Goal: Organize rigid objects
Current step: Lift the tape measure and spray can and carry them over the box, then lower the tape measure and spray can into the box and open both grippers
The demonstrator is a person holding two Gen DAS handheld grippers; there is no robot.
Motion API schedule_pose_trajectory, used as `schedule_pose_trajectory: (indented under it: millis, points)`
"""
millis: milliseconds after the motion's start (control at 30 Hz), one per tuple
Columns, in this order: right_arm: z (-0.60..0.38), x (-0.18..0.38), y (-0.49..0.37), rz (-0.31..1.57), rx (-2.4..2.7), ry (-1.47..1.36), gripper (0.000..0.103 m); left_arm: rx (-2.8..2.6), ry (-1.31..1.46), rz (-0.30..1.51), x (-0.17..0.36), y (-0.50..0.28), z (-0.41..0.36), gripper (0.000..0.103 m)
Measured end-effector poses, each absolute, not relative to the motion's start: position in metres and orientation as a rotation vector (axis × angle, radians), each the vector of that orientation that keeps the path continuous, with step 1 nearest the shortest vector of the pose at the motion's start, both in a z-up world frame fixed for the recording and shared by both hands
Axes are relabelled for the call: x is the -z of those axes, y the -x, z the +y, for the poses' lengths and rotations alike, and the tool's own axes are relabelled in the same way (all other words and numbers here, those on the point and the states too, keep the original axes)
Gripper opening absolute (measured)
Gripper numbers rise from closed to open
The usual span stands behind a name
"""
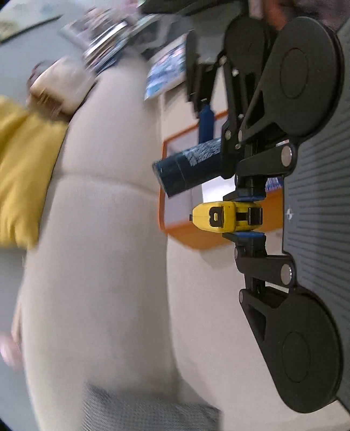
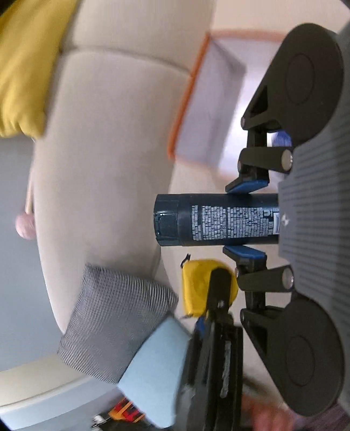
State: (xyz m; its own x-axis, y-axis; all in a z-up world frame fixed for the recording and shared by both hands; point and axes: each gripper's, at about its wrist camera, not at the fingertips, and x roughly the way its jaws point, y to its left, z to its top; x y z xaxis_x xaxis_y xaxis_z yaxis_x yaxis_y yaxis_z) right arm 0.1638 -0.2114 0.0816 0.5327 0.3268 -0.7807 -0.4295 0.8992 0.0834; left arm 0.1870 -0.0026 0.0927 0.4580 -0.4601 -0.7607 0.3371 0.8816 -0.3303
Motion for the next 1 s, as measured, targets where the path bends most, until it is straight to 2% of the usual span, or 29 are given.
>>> schedule_pose_trajectory:
  millis: [200,600,1000]
  points:
    - [-0.252,-0.064,-0.190,0.922,-0.465,0.408,0.042,0.584,-0.015,1.029,-0.085,-0.216,-0.064,0.022]
    - [-0.249,0.029,-0.228,0.839,-0.748,1.135,0.042,0.637,-0.278,1.145,-0.040,-0.274,-0.124,0.022]
    - [-0.263,0.086,-0.245,0.773,-0.851,1.322,0.042,0.686,-0.529,1.254,0.004,-0.293,-0.179,0.022]
